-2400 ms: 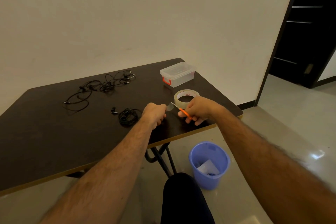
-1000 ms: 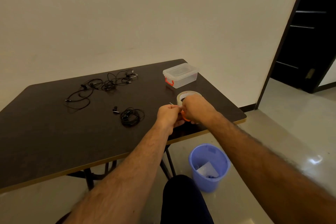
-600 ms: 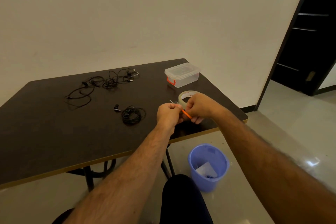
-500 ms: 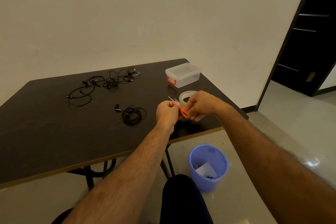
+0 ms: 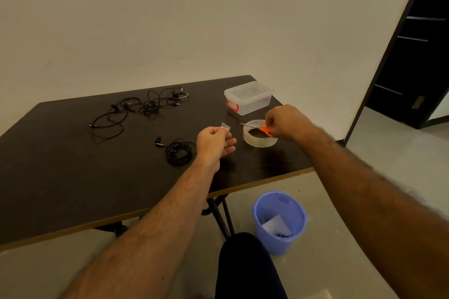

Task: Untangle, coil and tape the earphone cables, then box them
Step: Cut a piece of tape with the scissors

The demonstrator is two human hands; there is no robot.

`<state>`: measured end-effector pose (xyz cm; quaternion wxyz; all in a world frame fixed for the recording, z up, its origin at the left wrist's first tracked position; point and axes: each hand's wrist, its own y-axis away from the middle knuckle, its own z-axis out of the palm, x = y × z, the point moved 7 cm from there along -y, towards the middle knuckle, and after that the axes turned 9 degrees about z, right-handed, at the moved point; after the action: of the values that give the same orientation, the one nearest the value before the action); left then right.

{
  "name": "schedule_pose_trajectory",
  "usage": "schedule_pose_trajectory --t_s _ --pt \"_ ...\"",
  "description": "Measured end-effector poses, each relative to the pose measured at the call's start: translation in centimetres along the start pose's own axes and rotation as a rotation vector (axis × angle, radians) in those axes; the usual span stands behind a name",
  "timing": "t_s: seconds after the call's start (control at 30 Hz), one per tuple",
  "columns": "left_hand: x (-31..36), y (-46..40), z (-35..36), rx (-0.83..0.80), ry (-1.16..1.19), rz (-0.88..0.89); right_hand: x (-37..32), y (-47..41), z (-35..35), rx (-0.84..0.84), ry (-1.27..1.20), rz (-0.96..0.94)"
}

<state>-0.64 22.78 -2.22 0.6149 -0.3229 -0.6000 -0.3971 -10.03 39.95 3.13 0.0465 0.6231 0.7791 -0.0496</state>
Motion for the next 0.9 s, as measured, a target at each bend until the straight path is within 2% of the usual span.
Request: schedule_pose_trajectory --t_s 0.33,0.47,0.53,0.6,0.63,0.7,0.73,0.8,0.9 --pt "1.3 0.1 -0.5 -0.019 -0.078 0.047 -0.3 -0.9 0.4 -0.012 0.085 -0.035" --pt "1.5 1.1 0.2 -0.146 -0.158 0.058 0.0 -1.0 0.8 -0.044 0.103 0.009" --pt "1.7 1.7 0.6 -0.216 -0.209 0.084 -0.6 -0.6 -0.1 0.035 0.085 -0.010" --pt "2.2 2.3 0.7 -0.291 -0.235 0.130 -2.2 0.1 -1.2 0.109 -0.105 -0.081" --pt "2.6 2.5 0.6 -0.329 -0.242 0.160 -3.2 0.7 -1.3 0.055 -0.306 -0.109" --pt "3.8 2.8 -0.1 -0.376 -0.255 0.220 -5.5 2.2 -0.6 -0.251 -0.725 -0.129" --pt "4.4 2.9 -0.7 -0.382 -0.255 0.242 -6.7 2.9 -0.2 -0.398 -0.841 -0.142" --pt "5.4 2.7 -2.2 -0.381 -0.255 0.264 -8.5 3.6 0.4 -0.531 -0.942 -0.199" --pt "6.1 1.9 -5.4 -0.327 -0.291 0.270 -10.1 3.5 0.3 -0.513 -1.072 -0.194"
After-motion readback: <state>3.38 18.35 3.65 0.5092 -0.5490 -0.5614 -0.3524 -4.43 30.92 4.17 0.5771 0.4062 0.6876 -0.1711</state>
